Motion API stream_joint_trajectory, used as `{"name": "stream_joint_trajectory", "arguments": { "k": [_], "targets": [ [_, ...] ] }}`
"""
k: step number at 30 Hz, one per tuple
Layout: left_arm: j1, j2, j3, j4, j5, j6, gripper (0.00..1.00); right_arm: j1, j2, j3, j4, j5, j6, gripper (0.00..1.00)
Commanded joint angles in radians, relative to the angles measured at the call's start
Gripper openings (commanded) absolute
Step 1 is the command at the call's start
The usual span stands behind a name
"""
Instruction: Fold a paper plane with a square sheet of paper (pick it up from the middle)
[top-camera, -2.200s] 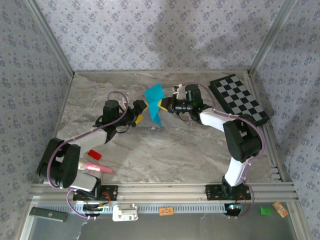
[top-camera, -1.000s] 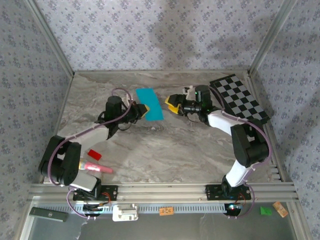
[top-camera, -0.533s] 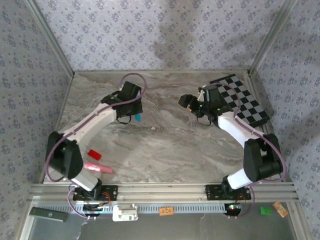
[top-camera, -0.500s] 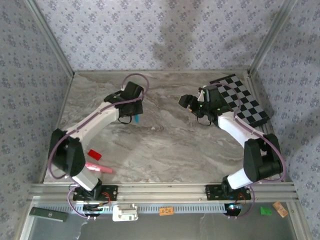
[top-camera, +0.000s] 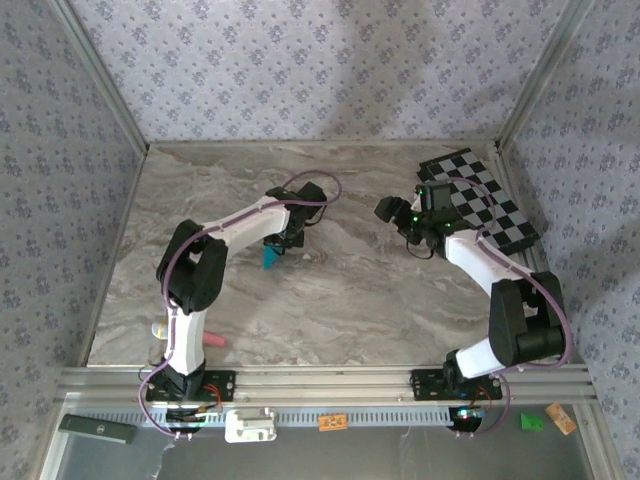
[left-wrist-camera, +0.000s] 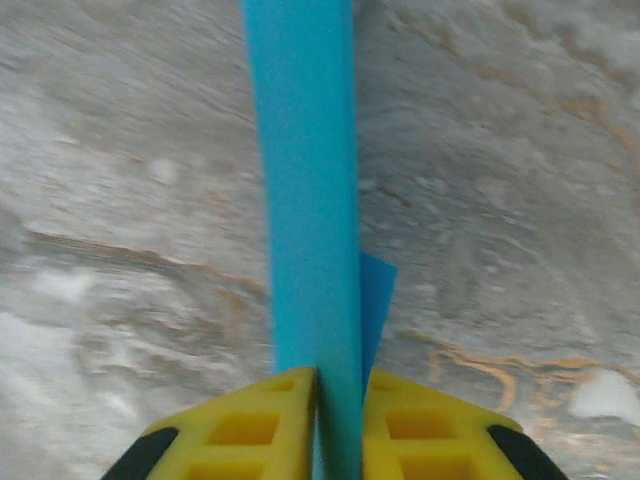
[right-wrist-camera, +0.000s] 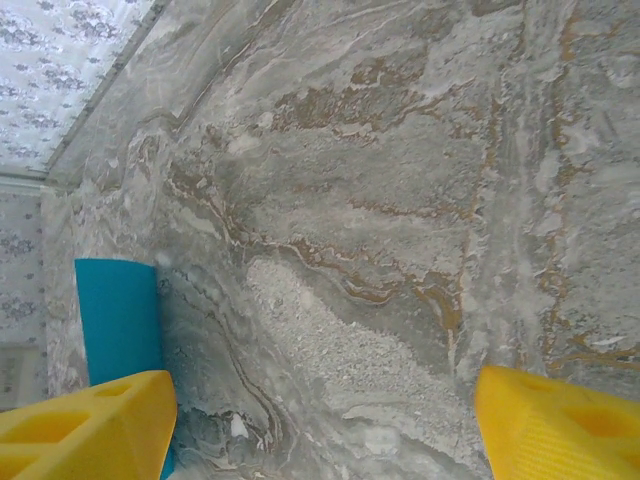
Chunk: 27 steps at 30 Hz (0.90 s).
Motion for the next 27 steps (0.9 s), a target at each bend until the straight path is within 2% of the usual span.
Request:
{"name": "stream_joint_trajectory", "arguments": {
  "k": [1, 7, 10, 13, 16, 19, 22, 27],
  "targets": [
    [-0.001, 0.012, 0.011, 0.09, 0.218, -0.017, 0.25, -0.012, -0.029, -0.012, -0.014, 0.01, 0.01, 0.8],
    [0.043, -0.005, -0.053, 0.277, 0.533, -0.063, 0.45, -0.017, -0.025, -0.013, -0.018, 0.004, 0.004, 0.8],
    [0.082, -0.06, -0.111, 0.378, 0.65, -0.096, 0.52, -0.011, -0.011, -0.007, -0.019, -0.01, -0.006, 0.8],
    [0.122, -0.131, -0.165, 0.459, 0.721, -0.121, 0.58, 0.02, 0.02, 0.019, -0.031, -0.028, -0.03, 0.79],
    [0.16, -0.21, -0.22, 0.481, 0.703, -0.121, 0.7, 0.094, 0.082, 0.081, -0.077, -0.036, -0.073, 0.76],
    [0.191, -0.305, -0.296, 0.478, 0.599, -0.113, 0.85, 0.189, 0.173, 0.16, -0.109, -0.057, -0.116, 0.72],
    [0.236, -0.383, -0.373, 0.464, 0.533, -0.122, 0.93, 0.285, 0.268, 0.238, -0.126, -0.078, -0.133, 0.68],
    [0.342, -0.503, -0.534, 0.505, 0.545, -0.205, 1.0, 0.399, 0.409, 0.386, -0.148, -0.104, -0.137, 0.62]
  ]
}}
